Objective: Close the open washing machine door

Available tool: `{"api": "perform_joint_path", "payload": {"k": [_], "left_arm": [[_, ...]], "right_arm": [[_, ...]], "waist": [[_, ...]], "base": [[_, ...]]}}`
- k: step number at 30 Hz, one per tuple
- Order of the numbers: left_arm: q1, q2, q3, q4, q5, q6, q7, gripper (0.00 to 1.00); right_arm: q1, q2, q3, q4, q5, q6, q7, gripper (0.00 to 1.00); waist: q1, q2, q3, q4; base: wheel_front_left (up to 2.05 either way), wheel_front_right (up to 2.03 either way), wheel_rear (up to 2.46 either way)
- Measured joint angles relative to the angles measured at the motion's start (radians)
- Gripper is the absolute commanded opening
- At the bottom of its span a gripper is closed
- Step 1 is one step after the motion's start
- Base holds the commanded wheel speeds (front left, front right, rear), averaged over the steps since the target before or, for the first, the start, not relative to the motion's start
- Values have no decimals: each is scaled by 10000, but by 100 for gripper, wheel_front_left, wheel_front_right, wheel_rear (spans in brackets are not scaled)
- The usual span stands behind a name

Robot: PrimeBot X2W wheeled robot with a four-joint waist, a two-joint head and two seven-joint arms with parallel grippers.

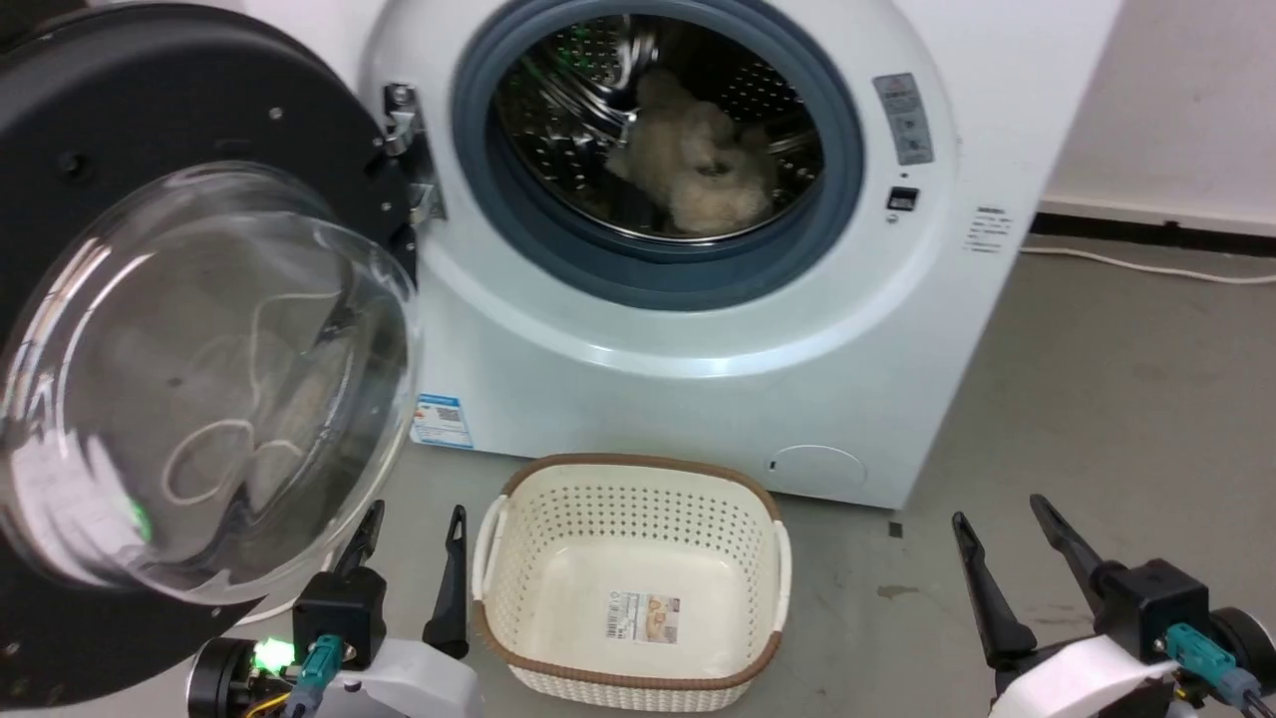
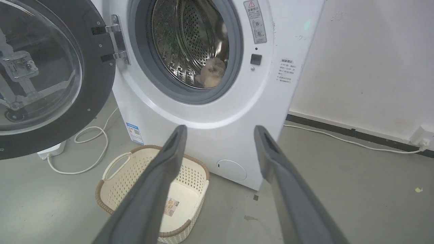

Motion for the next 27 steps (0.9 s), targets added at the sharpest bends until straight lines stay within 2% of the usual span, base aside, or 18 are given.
{"api": "perform_joint_path", "payload": {"k": [5,6,27], "left_arm": [[0,23,-150,19,-2,29,-100,100],[3,61,-245,-10,-4,171,-219,100],[258,186,-909,-391,0,884,-717,100]], "right_arm": [[76,-38,82,-4,31,0,-104,100],[95,-157,307,-6,94,0,-205,100],[55,-740,1292,132,562,0,-729,100]], "waist": [[0,0,-41,353],[0,0,-21,674],[0,0,90,1785]], "base": [[0,0,0],[0,0,0],[-2,-2,-2]]}}
